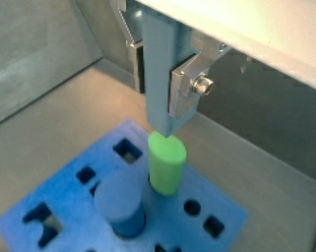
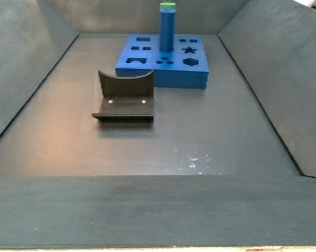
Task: Pick up the rectangle object. Move to above the board. Insert the rectangle object.
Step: Insert the rectangle object.
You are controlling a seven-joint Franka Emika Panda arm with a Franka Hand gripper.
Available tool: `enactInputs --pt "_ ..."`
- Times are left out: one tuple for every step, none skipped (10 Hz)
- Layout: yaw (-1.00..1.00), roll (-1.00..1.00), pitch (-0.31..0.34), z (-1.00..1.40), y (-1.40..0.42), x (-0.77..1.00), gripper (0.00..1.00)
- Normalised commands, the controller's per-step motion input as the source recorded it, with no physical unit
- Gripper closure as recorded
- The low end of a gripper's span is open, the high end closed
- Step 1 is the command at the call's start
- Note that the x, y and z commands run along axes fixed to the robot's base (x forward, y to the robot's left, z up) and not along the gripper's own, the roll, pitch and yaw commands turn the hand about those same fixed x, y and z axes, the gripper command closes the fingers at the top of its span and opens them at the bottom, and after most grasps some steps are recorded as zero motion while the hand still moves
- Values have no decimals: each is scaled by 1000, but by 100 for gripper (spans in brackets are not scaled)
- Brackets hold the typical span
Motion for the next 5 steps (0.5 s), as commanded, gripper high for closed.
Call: enactInputs --pt "0 0 23 0 0 123 100" --pt "-157 0 54 0 -103 863 100" --pt "0 0 0 0 -91 1000 100" --pt "0 -49 0 -91 -26 1000 100" --pt "0 -43 0 -154 -6 1000 100"
